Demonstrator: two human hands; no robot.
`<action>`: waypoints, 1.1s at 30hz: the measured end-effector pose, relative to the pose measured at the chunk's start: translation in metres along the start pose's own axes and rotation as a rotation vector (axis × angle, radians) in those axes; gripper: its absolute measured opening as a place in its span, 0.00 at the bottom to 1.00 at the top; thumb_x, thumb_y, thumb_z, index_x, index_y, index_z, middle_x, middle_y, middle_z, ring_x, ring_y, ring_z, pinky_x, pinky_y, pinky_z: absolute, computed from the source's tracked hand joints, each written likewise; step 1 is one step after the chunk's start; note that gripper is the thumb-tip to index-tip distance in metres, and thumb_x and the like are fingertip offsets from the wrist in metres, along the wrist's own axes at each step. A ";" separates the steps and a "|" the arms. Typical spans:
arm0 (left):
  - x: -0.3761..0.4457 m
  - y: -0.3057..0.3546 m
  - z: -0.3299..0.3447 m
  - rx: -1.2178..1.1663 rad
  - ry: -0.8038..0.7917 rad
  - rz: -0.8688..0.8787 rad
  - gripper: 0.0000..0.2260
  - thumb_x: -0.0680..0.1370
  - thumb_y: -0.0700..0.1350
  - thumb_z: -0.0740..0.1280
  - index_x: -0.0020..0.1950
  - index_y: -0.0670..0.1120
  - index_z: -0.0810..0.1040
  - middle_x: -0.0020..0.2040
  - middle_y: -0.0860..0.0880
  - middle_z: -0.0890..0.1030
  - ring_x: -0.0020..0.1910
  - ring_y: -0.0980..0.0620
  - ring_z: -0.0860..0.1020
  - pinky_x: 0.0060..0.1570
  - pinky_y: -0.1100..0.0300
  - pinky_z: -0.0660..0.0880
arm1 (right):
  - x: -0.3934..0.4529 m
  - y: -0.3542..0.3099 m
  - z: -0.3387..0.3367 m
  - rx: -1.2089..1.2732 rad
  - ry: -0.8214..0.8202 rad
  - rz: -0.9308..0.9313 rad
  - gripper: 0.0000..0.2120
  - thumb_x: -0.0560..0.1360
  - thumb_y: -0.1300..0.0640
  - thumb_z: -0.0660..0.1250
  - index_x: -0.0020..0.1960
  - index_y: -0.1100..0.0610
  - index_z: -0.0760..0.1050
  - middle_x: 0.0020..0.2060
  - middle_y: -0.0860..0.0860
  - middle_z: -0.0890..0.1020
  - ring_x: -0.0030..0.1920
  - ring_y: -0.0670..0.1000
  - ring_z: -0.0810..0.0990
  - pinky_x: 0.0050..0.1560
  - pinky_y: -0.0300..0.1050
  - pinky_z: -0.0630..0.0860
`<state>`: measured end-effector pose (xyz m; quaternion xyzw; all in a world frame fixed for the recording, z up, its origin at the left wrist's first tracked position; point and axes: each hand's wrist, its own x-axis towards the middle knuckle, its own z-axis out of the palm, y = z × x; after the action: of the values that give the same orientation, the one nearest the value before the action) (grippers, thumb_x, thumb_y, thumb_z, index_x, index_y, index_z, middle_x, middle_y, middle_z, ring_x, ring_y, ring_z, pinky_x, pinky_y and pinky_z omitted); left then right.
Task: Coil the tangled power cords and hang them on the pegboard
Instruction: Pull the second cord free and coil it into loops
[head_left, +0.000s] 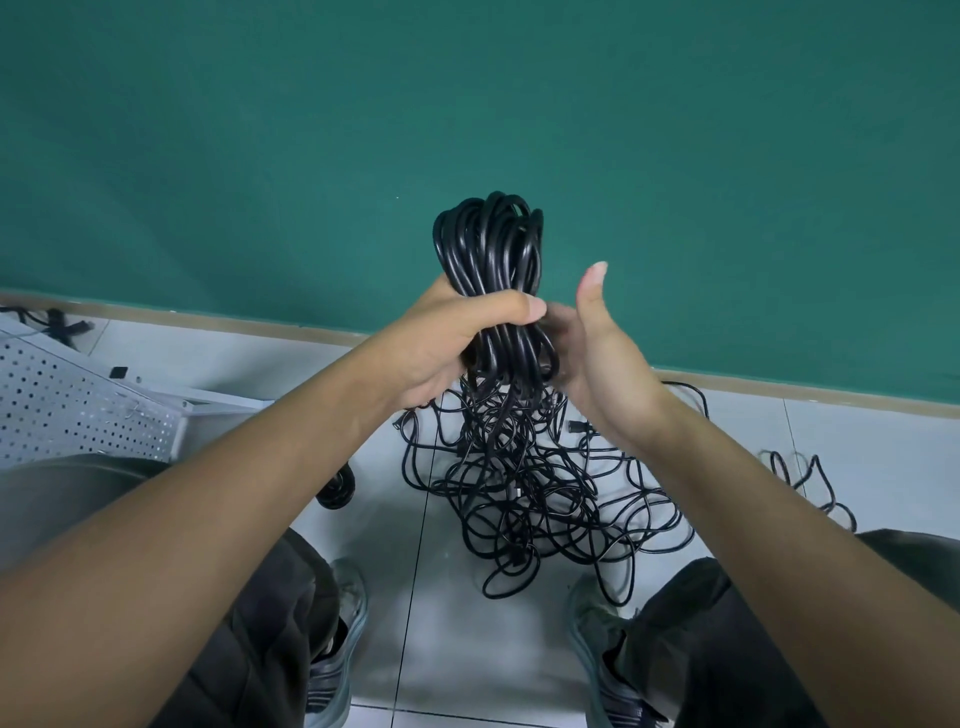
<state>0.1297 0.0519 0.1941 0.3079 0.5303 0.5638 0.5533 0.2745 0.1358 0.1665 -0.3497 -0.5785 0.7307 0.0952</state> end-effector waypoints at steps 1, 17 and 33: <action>0.001 0.001 -0.002 -0.028 0.024 -0.002 0.11 0.73 0.41 0.73 0.53 0.42 0.77 0.43 0.47 0.82 0.45 0.49 0.83 0.49 0.53 0.82 | -0.002 0.003 0.004 0.007 -0.041 0.022 0.46 0.76 0.24 0.37 0.75 0.51 0.72 0.68 0.51 0.80 0.69 0.49 0.78 0.77 0.57 0.65; 0.021 0.000 -0.038 0.079 0.463 0.139 0.14 0.68 0.46 0.76 0.44 0.49 0.71 0.36 0.56 0.75 0.40 0.54 0.77 0.48 0.56 0.74 | -0.029 -0.020 0.013 -0.206 -0.180 -0.119 0.10 0.82 0.58 0.66 0.58 0.61 0.82 0.40 0.52 0.83 0.41 0.51 0.80 0.64 0.52 0.78; 0.002 -0.002 -0.010 0.017 -0.075 -0.170 0.08 0.74 0.49 0.71 0.45 0.45 0.81 0.37 0.47 0.82 0.36 0.50 0.82 0.37 0.56 0.80 | -0.030 -0.042 -0.006 -0.310 0.241 -0.323 0.20 0.63 0.48 0.81 0.47 0.56 0.77 0.36 0.49 0.79 0.35 0.51 0.76 0.46 0.61 0.80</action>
<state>0.1207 0.0504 0.1893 0.2874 0.5380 0.4985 0.6160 0.2891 0.1378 0.2161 -0.3479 -0.7166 0.5614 0.2242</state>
